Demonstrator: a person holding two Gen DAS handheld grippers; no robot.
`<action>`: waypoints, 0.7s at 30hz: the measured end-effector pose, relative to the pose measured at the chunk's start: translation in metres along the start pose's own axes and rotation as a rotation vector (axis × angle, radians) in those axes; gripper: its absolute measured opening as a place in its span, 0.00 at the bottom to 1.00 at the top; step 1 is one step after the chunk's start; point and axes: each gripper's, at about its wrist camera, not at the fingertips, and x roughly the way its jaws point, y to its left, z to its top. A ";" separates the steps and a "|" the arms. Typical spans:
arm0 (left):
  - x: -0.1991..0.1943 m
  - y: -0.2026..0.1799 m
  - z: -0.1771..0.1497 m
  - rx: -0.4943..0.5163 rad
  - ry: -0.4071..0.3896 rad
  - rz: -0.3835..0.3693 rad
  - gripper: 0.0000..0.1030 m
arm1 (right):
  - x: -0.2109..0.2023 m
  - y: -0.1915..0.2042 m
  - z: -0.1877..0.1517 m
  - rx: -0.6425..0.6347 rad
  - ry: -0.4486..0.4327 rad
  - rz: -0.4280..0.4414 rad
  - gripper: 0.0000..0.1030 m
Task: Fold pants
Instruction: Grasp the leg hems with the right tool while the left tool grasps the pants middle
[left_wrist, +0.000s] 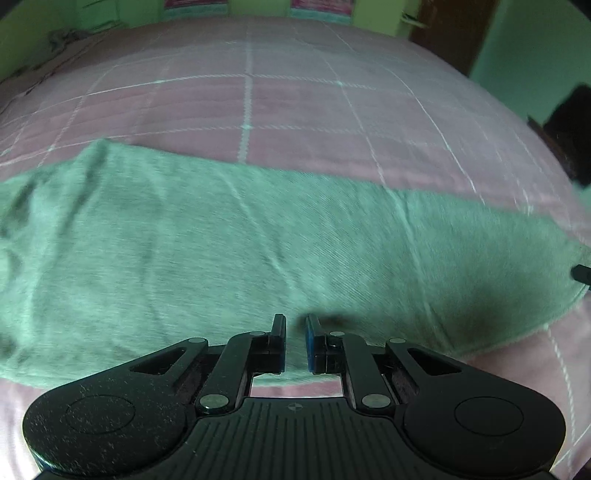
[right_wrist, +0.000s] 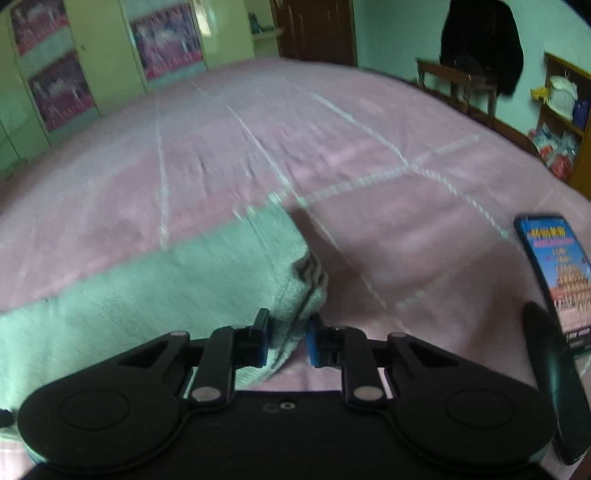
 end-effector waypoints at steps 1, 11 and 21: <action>-0.004 0.008 0.002 -0.014 -0.004 0.001 0.11 | -0.006 0.009 0.003 -0.026 -0.018 0.005 0.18; -0.035 0.098 0.000 -0.156 -0.045 0.053 0.11 | -0.043 0.169 -0.002 -0.315 -0.093 0.262 0.19; -0.039 0.149 -0.013 -0.278 -0.029 0.004 0.11 | -0.015 0.301 -0.105 -0.542 0.176 0.430 0.53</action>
